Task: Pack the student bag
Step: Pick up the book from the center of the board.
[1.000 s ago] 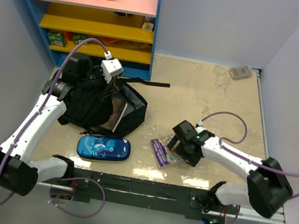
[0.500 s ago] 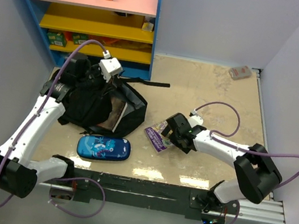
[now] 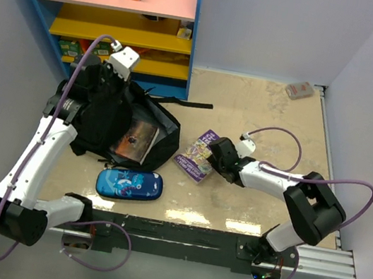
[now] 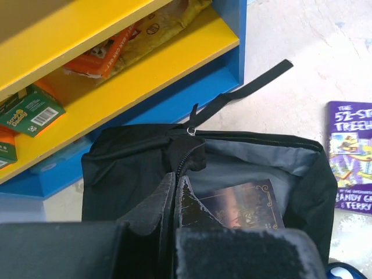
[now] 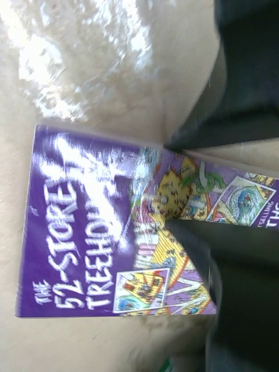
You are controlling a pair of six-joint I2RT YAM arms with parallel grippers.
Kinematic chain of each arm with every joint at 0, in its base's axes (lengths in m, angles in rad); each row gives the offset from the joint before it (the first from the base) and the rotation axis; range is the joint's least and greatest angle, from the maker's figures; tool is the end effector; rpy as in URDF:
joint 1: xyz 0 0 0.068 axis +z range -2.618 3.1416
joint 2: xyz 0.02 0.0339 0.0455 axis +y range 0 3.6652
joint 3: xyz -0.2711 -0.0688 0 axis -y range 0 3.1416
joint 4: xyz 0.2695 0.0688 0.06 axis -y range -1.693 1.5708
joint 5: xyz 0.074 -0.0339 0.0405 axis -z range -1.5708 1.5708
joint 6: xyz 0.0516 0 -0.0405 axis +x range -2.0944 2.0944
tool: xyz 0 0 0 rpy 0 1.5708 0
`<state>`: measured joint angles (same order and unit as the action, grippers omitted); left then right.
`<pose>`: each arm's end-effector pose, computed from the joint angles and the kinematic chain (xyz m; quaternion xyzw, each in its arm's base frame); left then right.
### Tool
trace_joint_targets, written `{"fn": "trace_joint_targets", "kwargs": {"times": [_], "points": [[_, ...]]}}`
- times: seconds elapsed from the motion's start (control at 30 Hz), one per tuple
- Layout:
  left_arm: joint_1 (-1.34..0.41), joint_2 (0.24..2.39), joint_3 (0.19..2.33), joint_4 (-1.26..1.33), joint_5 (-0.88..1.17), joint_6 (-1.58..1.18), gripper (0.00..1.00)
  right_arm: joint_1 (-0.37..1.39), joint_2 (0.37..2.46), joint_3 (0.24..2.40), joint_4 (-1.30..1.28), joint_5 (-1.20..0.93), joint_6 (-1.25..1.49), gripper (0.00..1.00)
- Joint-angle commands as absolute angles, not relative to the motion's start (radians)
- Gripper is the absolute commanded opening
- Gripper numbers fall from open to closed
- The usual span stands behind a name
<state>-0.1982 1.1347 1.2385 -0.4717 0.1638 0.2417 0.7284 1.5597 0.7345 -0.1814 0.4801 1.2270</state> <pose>0.2767 -0.0641 0.4019 0.2245 0.7919 -0.0552 0.5653 0.2457 0.1872 0.1261 0.2943 0.8878 0.0966 0.3405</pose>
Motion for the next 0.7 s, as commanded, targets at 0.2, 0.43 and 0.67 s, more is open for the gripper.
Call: {"fn": "trace_joint_targets", "kwargs": {"times": [0.2, 0.43, 0.67], "points": [[-0.189, 1.120, 1.298, -0.388, 0.281, 0.219, 0.00, 0.727, 1.617, 0.620, -0.149, 0.428, 1.195, 0.00], [-0.189, 1.121, 1.259, -0.390, 0.302, 0.230, 0.00, 0.727, 1.407, 0.641, -0.147, 0.465, 1.131, 0.00], [-0.189, 1.112, 1.218, -0.387, 0.328, 0.230, 0.00, 0.733, 1.201, 0.718, -0.187, 0.480, 1.036, 0.00]]}}
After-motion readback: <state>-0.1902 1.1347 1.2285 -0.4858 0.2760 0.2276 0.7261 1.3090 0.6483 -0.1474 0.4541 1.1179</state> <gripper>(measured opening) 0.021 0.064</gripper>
